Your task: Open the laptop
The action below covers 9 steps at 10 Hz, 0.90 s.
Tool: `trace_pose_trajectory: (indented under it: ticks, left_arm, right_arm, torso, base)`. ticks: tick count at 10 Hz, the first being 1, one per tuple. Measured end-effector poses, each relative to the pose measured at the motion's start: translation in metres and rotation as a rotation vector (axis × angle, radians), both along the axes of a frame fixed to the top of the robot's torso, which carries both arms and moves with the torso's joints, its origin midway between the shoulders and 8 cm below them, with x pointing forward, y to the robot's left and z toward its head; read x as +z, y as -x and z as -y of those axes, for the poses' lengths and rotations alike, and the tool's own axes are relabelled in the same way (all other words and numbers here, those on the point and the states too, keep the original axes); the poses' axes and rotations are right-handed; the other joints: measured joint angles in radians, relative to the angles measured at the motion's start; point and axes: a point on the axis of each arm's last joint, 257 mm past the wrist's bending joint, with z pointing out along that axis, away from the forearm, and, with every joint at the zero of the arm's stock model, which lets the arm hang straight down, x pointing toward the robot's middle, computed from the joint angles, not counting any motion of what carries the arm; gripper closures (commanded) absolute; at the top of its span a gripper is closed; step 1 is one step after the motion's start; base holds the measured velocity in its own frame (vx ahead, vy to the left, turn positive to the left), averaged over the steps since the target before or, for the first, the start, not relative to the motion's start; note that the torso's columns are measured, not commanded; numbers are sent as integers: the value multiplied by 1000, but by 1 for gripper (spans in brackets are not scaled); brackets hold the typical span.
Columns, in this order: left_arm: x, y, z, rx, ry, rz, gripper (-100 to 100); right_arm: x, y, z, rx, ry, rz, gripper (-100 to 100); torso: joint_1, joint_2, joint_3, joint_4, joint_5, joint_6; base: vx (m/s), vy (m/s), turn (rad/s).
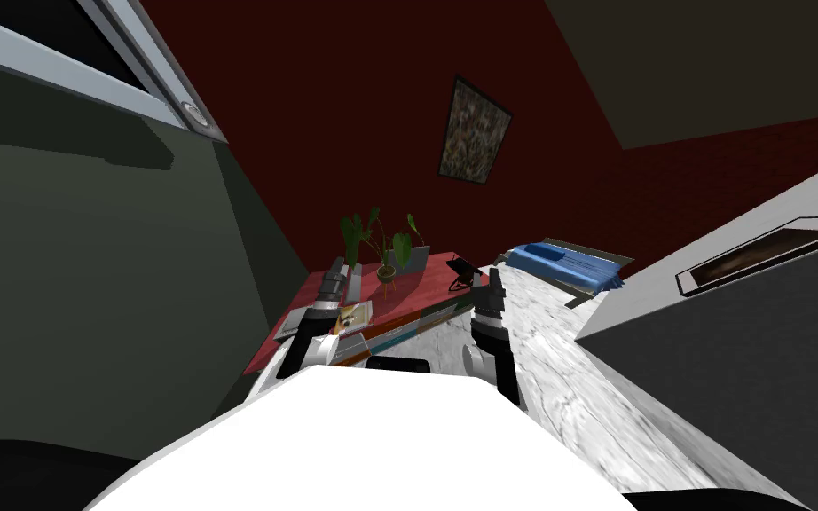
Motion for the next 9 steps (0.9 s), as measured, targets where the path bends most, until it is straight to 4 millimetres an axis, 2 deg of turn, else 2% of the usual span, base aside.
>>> trace_pose_trajectory:
  ticks: [2,9]
  left_arm:
    - [0,0,0,0,0,0,0]
    - [0,0,0,0,0,0,0]
  right_arm:
    - [0,0,0,0,0,0,0]
    - [0,0,0,0,0,0,0]
  torso:
    - [0,104,-209,105,0,0]
    - [0,618,-1234,617,0,0]
  base:
    - [0,0,0]
    - [0,0,0]
